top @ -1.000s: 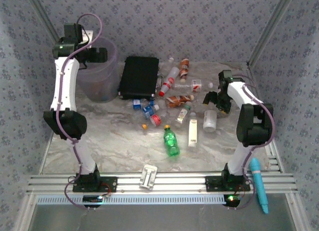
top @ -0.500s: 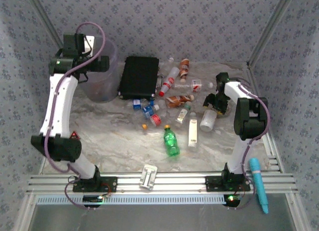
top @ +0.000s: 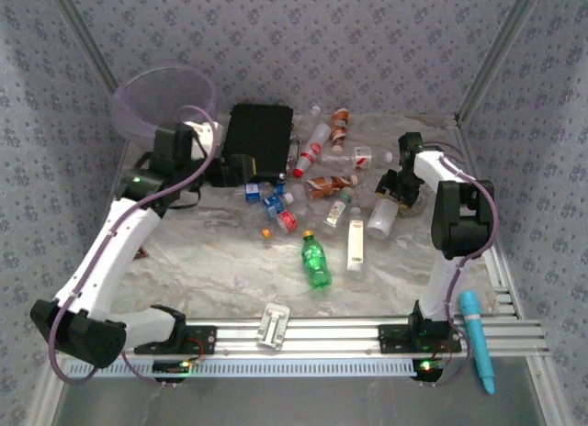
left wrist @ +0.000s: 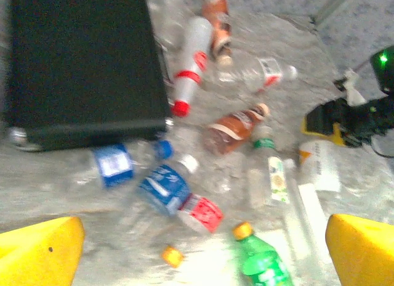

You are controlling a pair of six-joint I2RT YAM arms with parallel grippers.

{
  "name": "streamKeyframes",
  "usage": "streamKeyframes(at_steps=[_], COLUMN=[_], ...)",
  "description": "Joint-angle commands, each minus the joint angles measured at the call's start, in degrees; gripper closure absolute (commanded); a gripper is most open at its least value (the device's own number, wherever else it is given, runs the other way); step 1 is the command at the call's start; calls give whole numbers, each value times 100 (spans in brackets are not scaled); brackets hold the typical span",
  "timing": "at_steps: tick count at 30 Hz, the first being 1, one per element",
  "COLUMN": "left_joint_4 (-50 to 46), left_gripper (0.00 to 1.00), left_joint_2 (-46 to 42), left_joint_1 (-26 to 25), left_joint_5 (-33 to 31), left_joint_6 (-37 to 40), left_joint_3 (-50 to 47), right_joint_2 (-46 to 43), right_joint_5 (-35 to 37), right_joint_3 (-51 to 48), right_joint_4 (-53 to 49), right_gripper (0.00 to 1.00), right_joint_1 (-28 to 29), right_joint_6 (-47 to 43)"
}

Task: Put the plastic bottles in the bin

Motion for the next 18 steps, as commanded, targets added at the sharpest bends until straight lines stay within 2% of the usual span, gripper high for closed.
streamKeyframes(at_steps=[1, 5, 9, 13, 18], left_joint_4=[1273, 2410, 2906, 3534, 3493], left_gripper=[0, 0, 0, 0, 0], left_joint_2=[113, 528, 942, 1385, 2124], left_joint_1=[-200, -553, -966, -1243, -1652], left_joint_5=[833, 1380, 1469, 1684, 1870], left_joint_6=[-820, -1298, -1375, -1642, -1645], left_joint_3=[-487, -919, -928, -898, -243], right_joint_2=[-395, -856, -1348, -1710, -2005], right_joint_5=[71, -8, -410, -853, -1623], right_joint_3=[-49, -58, 21, 236, 243], right_joint_4=[-153, -283, -367, -466, 152], right_gripper=[42, 43, 45, 48, 48], right_joint_1=[-41, -51, -59, 172, 700], right_joint_6=[26, -89, -224, -320, 20])
